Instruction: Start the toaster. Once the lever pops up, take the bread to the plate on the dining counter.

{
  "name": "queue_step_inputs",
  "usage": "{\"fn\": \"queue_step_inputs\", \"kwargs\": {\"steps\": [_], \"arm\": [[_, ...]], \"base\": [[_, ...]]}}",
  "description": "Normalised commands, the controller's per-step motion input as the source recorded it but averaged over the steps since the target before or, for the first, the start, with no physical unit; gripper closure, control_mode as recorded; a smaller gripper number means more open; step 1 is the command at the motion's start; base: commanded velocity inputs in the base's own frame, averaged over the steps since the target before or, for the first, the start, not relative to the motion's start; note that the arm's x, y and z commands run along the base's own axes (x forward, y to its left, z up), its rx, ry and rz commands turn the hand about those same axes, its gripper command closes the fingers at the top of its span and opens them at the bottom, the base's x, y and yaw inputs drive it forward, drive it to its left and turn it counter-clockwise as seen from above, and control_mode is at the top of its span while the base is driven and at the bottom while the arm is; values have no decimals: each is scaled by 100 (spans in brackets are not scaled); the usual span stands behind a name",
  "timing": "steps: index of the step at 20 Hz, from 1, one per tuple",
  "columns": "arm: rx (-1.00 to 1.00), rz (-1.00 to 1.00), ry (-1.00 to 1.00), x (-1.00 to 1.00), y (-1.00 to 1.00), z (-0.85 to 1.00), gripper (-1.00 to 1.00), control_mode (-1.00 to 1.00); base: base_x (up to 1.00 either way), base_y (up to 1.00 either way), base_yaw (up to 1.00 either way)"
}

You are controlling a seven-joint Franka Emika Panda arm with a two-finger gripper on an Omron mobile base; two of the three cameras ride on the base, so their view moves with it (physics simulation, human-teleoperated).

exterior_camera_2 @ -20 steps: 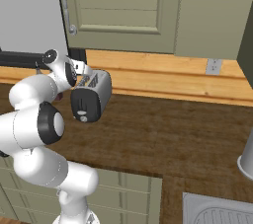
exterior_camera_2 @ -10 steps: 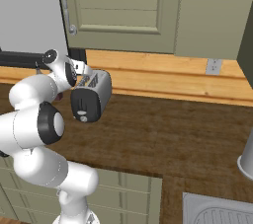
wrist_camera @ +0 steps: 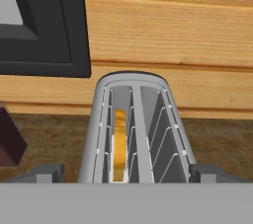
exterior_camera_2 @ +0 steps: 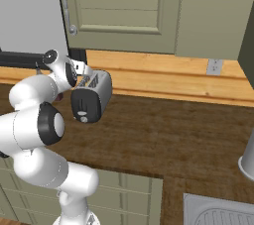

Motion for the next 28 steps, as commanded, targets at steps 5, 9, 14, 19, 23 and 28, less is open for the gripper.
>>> {"fn": "queue_step_inputs", "kwargs": {"steps": [5, 9, 14, 19, 23, 28], "arm": [[0, 0, 0, 0, 0, 0, -100, -100], [0, 0, 0, 0, 0, 0, -100, -100], [0, 0, 0, 0, 0, 0, -100, -100], [0, 0, 0, 0, 0, 0, -100, -100], [0, 0, 0, 0, 0, 0, -100, -100], [0, 0, 0, 0, 0, 0, -100, -100]], "base": [[0, 0, 0], [0, 0, 0], [0, 0, 0], [0, 0, 0], [0, 0, 0], [0, 0, 0]]}}
